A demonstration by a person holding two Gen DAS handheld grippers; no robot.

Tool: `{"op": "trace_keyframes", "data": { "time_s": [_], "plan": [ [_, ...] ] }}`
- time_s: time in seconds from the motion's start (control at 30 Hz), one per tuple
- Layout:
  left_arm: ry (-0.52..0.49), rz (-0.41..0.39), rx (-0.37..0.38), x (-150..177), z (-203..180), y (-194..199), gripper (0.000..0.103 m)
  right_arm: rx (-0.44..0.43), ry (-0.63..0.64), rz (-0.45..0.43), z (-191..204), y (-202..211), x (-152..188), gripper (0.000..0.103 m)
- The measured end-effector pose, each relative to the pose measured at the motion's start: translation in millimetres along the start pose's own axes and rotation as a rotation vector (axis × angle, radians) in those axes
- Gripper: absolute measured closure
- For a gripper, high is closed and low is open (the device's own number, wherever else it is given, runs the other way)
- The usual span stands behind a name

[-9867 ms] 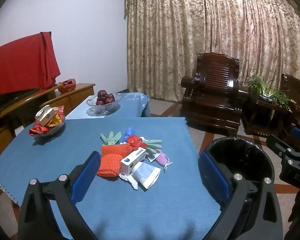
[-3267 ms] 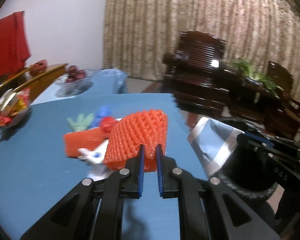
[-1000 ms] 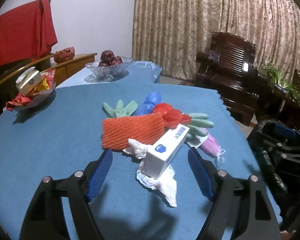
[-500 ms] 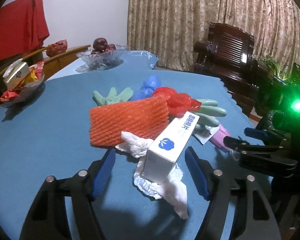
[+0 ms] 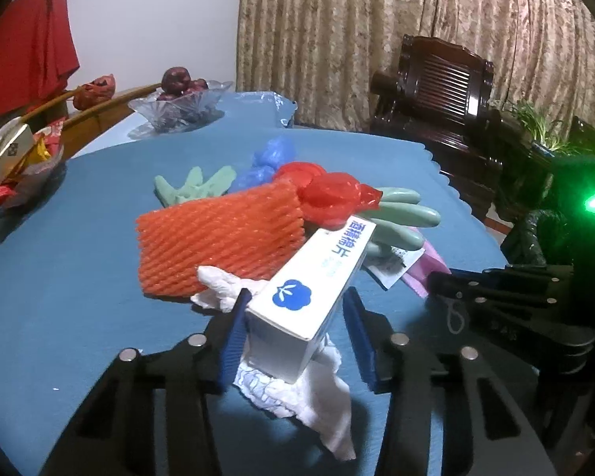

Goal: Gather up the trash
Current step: 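Grasp white cotton-pad box with left gripper while right gripper grasps pink mask, then carry box and mask over the bin and release both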

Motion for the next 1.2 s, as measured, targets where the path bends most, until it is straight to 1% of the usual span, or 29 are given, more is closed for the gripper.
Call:
{"op": "trace_keyframes", "data": {
  "time_s": [0.2, 0.33, 0.67, 1.0, 1.2],
  "plan": [
    [-0.012, -0.024, -0.004, -4, -8, 10, 0.069, 0.019, -0.016, -0.073, -3, 34, -3, 0.1],
    [-0.004, -0.039, 0.009, -8, -17, 25, 0.072, 0.029, -0.023, -0.105, -7, 59, -3, 0.1],
    [-0.018, -0.074, 0.019, -5, -42, 59, 0.073, 0.033, -0.044, -0.153, -13, 107, 5, 0.1],
    [-0.061, -0.098, 0.019, -7, -65, 86, 0.073, 0.032, -0.072, -0.198, -21, 147, 15, 0.1],
    [-0.084, -0.108, 0.053, -13, -88, 97, 0.073, 0.061, -0.097, -0.227, -34, 175, 26, 0.1]
  ]
}}
Point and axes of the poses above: each gripper's, at about its wrist camera, not at the fingertips, and y roughly against the way its jaws point, z to its left, x to its underside, the point moved 1 cm from there along -y, roughly the way its jaws point, and after that the axes turned 7 degrees about x, right-handed, at the moved point
